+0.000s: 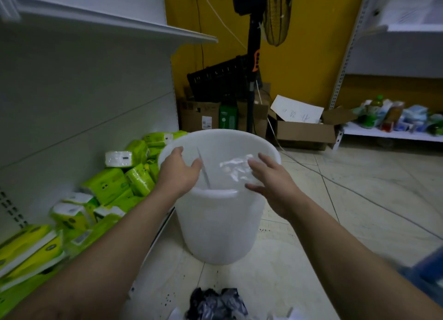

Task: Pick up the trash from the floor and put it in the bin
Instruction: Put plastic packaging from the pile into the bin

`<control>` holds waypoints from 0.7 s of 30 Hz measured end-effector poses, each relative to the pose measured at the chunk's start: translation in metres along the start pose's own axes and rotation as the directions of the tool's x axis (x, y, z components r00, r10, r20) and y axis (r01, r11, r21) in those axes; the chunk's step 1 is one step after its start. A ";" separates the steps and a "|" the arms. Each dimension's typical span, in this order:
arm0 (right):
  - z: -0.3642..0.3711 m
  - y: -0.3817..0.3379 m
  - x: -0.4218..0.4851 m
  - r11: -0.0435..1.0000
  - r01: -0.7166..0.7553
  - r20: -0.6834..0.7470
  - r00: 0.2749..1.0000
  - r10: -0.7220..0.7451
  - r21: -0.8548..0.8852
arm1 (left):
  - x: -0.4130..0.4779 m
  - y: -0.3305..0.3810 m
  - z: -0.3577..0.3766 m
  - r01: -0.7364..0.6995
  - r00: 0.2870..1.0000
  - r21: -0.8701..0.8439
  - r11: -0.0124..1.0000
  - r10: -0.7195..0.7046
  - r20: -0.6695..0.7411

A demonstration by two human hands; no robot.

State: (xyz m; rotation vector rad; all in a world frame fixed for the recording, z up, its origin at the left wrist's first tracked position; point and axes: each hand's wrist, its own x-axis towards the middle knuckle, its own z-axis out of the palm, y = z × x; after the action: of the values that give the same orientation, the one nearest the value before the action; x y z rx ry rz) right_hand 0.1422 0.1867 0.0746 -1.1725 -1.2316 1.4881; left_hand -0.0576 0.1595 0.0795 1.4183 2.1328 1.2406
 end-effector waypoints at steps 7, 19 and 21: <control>-0.024 0.048 -0.015 0.976 0.147 -0.494 0.844 -0.207 -0.159 | -0.060 -0.035 0.010 -0.336 0.921 0.426 0.840 0.388 -0.038; -0.023 0.223 -0.075 0.502 -0.060 0.109 0.947 0.301 -0.863 | -0.173 -0.165 0.083 -0.164 0.835 0.420 0.893 -0.102 0.541; -0.028 0.240 -0.083 0.431 -0.038 0.126 0.930 0.346 -0.901 | -0.184 -0.187 0.089 -0.173 0.798 0.434 0.884 -0.132 0.588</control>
State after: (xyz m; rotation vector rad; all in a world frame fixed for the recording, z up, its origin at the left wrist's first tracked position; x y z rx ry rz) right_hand 0.1744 0.0752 -0.1528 -1.8639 -2.3376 1.1464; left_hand -0.0267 0.0188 -0.1570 1.7254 1.9931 0.1699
